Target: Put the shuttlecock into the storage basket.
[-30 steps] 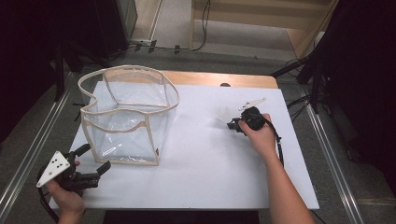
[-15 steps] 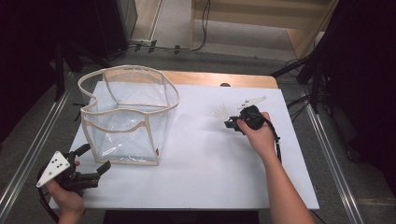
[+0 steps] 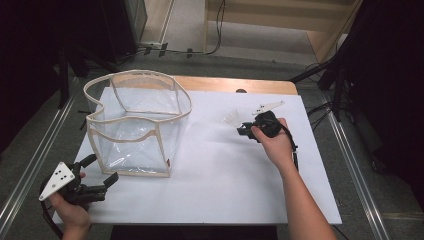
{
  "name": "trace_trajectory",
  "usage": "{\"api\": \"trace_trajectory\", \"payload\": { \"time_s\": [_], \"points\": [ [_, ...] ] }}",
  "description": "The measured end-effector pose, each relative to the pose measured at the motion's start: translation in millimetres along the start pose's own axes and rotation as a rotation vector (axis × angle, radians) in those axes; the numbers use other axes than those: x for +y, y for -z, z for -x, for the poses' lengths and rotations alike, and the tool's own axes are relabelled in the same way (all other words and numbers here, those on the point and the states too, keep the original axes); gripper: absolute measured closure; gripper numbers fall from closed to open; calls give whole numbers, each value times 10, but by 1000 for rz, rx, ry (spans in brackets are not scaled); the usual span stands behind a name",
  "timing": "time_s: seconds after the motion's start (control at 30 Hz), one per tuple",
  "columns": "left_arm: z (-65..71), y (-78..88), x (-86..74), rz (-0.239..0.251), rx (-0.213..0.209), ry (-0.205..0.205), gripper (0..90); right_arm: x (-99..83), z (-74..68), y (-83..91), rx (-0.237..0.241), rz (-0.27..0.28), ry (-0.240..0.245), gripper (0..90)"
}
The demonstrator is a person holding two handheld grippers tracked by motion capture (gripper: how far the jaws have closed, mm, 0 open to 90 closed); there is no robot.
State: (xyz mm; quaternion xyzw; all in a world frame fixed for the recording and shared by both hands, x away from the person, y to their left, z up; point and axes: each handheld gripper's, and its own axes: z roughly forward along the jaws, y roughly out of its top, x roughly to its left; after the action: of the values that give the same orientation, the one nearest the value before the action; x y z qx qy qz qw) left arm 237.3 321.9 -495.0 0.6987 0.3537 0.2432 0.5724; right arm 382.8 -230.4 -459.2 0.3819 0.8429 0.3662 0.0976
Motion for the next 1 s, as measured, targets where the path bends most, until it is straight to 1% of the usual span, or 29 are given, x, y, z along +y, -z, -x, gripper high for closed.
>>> {"api": "trace_trajectory", "payload": {
  "time_s": [0.23, 0.73, 0.83, 0.93, 1.0],
  "points": [
    [0, -1, 0, 0, -1, -1, 0, 85, -53, 52, 8, 17, 1, 633],
    [-1, 1, 1, 1, -3, 0, 0, 294, -225, 89, 36, 49, 42, 633],
    [-2, 0, 1, 1, -4, 1, 0, 336, -253, 100, 40, 57, 56, 633],
    [-3, -2, 2, -1, -5, 0, 0, 371, -283, 108, 45, 60, 52, 633],
    [-4, -2, 2, -1, -5, 1, 0, 399, -299, 106, 47, 63, 60, 633]
  ]
}}
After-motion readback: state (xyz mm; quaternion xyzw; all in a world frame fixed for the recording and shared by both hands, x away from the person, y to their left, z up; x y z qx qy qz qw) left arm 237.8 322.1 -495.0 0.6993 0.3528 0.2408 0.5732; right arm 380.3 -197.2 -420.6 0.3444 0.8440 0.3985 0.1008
